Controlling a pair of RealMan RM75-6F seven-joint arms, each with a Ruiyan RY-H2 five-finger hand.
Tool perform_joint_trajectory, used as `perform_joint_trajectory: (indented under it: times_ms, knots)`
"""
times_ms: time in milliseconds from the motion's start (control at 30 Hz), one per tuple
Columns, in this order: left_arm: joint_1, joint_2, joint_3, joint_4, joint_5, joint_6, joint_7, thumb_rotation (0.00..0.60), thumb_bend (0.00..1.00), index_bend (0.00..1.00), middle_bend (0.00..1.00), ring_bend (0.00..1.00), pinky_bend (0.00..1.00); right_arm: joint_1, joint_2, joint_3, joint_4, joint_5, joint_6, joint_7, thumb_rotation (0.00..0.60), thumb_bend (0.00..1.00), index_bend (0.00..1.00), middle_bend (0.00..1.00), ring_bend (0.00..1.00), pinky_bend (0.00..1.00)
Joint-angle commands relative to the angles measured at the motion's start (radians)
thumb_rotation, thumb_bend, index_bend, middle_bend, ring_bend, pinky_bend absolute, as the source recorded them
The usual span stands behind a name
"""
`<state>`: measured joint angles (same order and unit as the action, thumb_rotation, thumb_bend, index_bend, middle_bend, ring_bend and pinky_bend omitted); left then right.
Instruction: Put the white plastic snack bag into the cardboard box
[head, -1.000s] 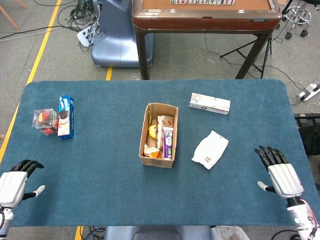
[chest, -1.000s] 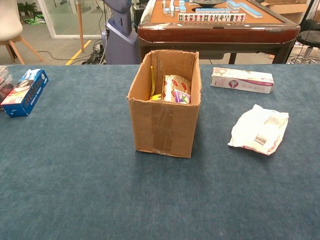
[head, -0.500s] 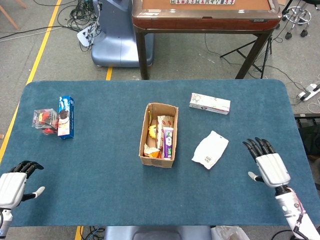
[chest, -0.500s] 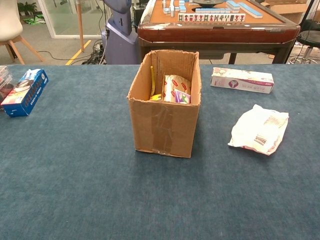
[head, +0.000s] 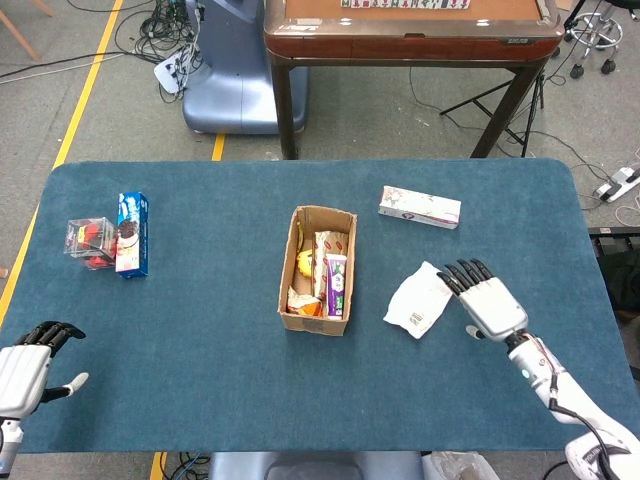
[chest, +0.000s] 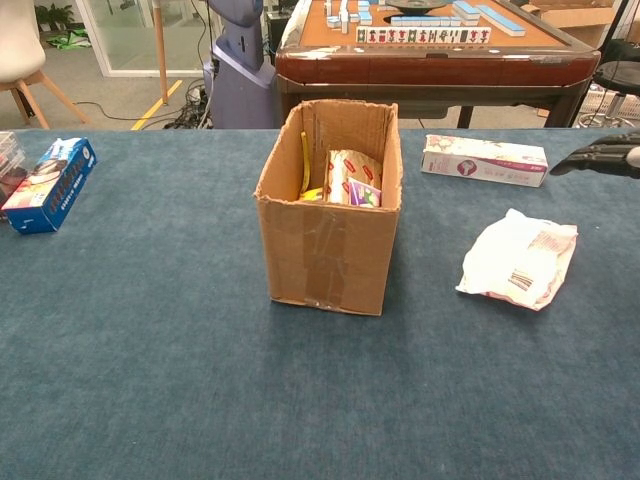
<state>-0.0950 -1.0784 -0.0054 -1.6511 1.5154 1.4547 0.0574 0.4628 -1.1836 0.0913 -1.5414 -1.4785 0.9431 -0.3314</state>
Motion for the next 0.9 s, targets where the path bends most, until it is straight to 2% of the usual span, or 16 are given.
perform_joint_trajectory:
  times_ms: [33, 300, 500, 767, 900]
  knots:
    - [0.0, 0.001, 0.0, 0.0, -0.003, -0.003, -0.002, 0.6, 0.13, 0.36, 0.32, 0.22, 0.35, 0.057, -0.04, 0.014, 0.038, 0.032, -0.062, -0.028, 0.6, 0.0, 0.08, 0.07, 0.03, 0.11]
    - [0.001, 0.005, -0.001, -0.002, -0.001, 0.0, -0.01, 0.6, 0.13, 0.36, 0.32, 0.22, 0.35, 0.151, -0.137, 0.008, 0.111, 0.08, -0.171, -0.096, 0.6, 0.0, 0.08, 0.04, 0.01, 0.01]
    - [0.006, 0.013, 0.0, -0.006, 0.006, 0.011, -0.023, 0.6, 0.13, 0.36, 0.32, 0.22, 0.35, 0.196, -0.201, 0.003, 0.149, 0.13, -0.221, -0.13, 0.6, 0.0, 0.08, 0.04, 0.0, 0.0]
    - [0.012, 0.023, 0.0, -0.01, 0.013, 0.024, -0.038, 0.6, 0.13, 0.36, 0.32, 0.22, 0.35, 0.232, -0.233, -0.015, 0.158, 0.2, -0.256, -0.191, 0.6, 0.0, 0.08, 0.04, 0.0, 0.0]
    - [0.015, 0.027, 0.0, -0.012, 0.016, 0.03, -0.043, 0.6, 0.13, 0.36, 0.32, 0.22, 0.35, 0.239, -0.246, -0.025, 0.159, 0.225, -0.246, -0.213, 0.6, 0.0, 0.09, 0.11, 0.01, 0.0]
